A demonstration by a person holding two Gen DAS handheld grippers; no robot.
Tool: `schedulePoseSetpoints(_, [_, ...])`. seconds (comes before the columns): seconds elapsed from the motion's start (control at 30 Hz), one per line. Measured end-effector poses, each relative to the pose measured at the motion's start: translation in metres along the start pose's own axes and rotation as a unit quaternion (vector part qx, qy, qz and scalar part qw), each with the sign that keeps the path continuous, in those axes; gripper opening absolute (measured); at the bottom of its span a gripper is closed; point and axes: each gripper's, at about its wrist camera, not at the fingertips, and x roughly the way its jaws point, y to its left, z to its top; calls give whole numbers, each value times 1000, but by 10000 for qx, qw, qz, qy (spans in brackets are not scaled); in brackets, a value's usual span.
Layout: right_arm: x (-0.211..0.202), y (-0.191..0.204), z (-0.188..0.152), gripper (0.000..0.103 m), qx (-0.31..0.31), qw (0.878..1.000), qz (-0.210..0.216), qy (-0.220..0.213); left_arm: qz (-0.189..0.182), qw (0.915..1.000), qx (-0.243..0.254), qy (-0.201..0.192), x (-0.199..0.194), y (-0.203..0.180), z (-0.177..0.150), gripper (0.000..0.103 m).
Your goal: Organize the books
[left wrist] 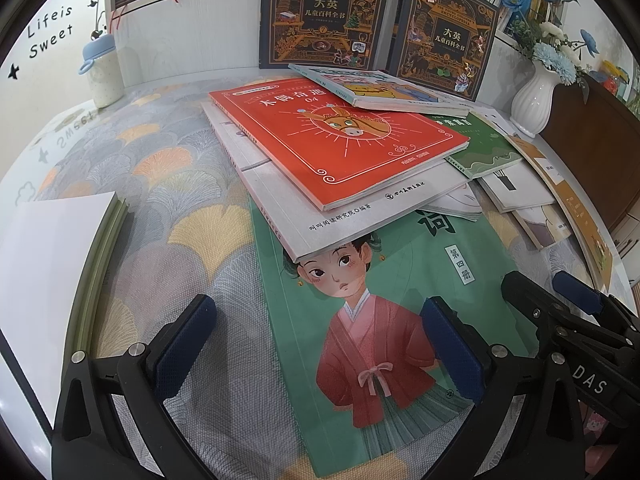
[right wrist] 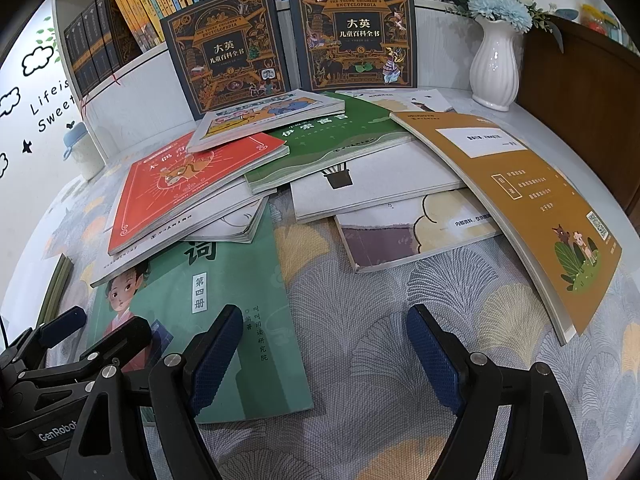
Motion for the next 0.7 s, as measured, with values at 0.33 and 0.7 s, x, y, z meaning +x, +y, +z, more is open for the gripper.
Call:
schedulePoseSetpoints(0.33, [1,-1,-1,83,-9,10000,-11,1,-4,10000,-1,0,0,0,0,103])
schedulePoseSetpoints(0.7, [1,-1,0,83,-14,10000,-9,3,-7,10000,-2,1,0,0,0,103])
